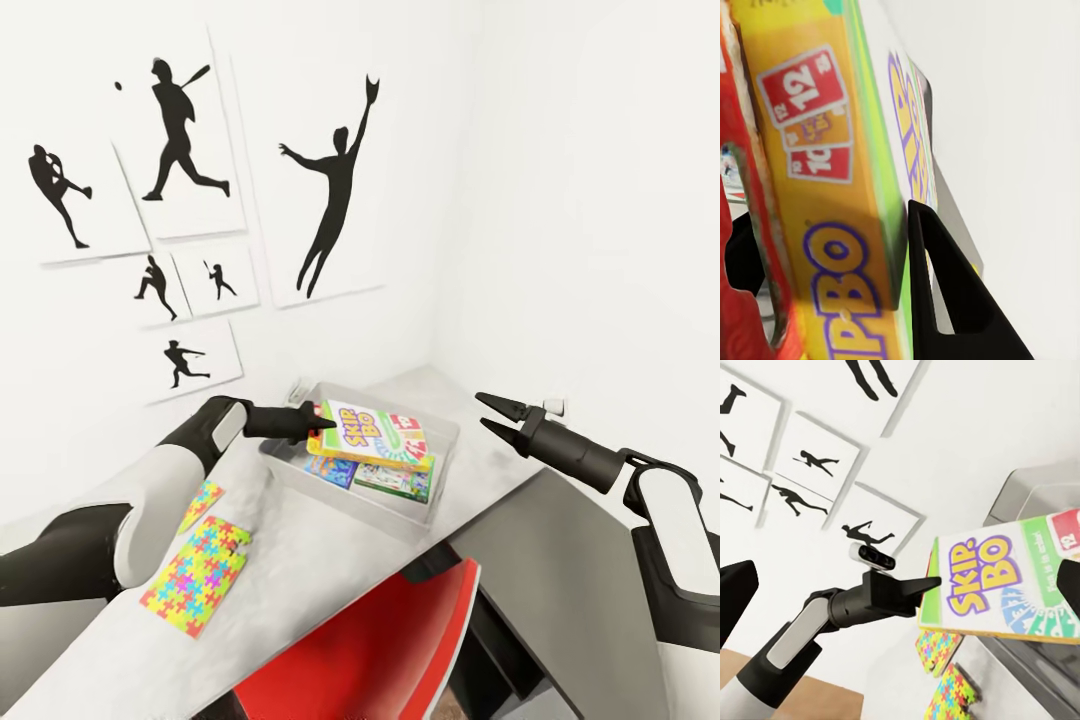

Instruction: Put all the toys in the child's room - the three board games (two on the bed and one on the table), the two jigsaw puzzles on the table, and the tennis ball on the table - inside the toy box on the table in the child's room.

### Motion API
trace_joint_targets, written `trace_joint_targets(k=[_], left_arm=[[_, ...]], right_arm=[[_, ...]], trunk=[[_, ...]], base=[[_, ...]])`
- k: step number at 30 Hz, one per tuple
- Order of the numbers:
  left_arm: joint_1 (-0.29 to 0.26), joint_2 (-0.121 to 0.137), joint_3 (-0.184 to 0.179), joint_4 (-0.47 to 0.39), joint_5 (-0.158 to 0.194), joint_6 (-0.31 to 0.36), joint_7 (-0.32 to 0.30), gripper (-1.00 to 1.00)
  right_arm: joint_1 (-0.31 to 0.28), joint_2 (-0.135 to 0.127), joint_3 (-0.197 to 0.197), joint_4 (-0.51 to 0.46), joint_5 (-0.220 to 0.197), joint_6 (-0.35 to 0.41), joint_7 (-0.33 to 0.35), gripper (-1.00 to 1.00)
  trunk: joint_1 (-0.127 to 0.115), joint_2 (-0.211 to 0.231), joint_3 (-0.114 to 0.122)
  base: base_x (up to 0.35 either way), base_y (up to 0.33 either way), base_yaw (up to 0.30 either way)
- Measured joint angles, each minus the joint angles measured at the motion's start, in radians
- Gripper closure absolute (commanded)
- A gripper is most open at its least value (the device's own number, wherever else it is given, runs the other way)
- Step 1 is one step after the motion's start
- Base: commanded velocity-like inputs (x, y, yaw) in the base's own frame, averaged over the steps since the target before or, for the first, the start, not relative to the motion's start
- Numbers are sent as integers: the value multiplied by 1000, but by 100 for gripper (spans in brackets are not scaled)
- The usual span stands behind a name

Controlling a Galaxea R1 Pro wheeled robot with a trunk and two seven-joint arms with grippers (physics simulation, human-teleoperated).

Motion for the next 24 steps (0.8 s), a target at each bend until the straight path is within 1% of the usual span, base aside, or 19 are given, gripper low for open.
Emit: trace_joint_targets(k=[9, 24], left_arm=[[0, -5, 0, -2, -2, -9, -5, 100], [0, -5, 0, -6, -3, -53, -6, 100]], right_arm=[[0, 3, 1, -1, 0, 0, 0, -100], [0, 3, 1, -2, 0, 0, 0, -100]], trunk=[[0, 0, -15], [0, 0, -39]], base=[[0, 0, 4], [0, 0, 0]])
